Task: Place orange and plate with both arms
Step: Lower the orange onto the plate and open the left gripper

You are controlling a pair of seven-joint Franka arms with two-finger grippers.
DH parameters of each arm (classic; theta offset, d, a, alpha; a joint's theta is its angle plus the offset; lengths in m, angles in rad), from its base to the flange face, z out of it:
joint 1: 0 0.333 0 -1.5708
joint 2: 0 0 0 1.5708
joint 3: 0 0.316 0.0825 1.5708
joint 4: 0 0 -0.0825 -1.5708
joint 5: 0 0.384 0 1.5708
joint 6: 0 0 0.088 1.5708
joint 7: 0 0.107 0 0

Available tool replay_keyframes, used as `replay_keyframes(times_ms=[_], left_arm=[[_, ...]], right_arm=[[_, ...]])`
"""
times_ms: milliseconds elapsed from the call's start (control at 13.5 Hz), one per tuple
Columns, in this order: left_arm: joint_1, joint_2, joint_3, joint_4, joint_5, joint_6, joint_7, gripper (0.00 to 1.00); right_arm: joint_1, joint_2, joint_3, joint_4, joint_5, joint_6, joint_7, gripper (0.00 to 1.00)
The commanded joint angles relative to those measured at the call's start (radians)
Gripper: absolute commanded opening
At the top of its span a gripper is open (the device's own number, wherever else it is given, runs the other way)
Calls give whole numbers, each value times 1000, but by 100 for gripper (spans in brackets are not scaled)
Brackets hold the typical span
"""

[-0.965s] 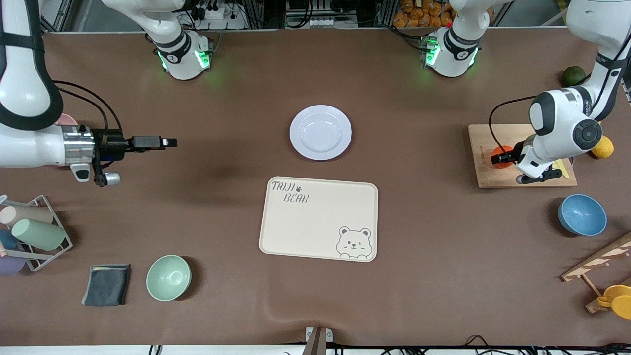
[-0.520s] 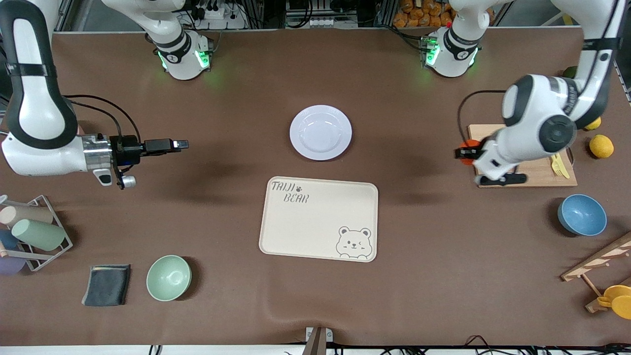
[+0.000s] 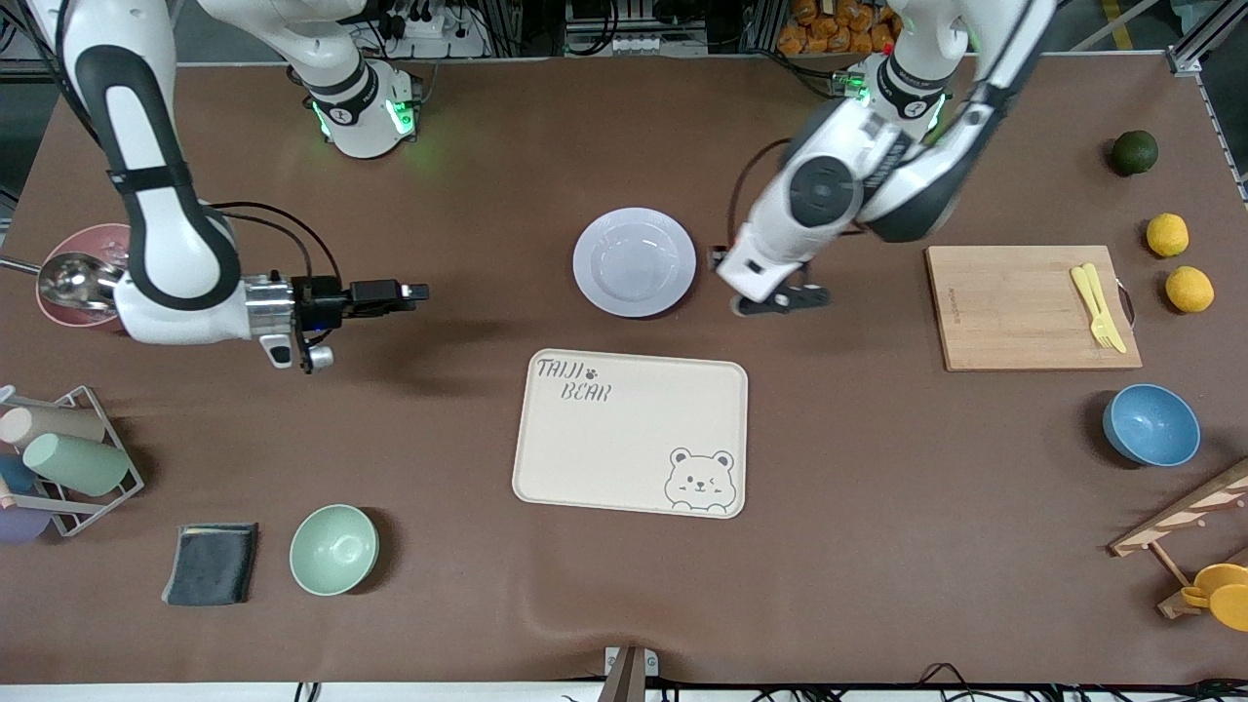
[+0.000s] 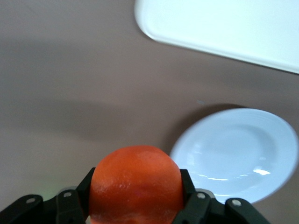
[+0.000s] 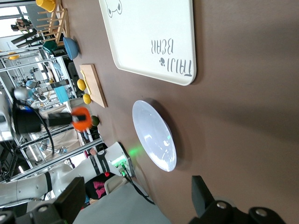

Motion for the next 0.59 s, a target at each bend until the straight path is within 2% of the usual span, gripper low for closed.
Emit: replay_keyframes(times_ms=[0,148,297,520], left_arm=[[-99,114,6,31,25,90,-178,11],[-183,175,18,33,65,150,-259,10],[-214,252,23,40,122,228,-340,10],[-275,358,56,83,266,265,-455,10]], right_arm=[[48,-12,-3,-62,101,66,-80,100],[86,8,-3,-76,137,104,-136,100],[106,21,-3,-84,173,118,-166,100],[132,39,-3,-90,200,161,-220,100]])
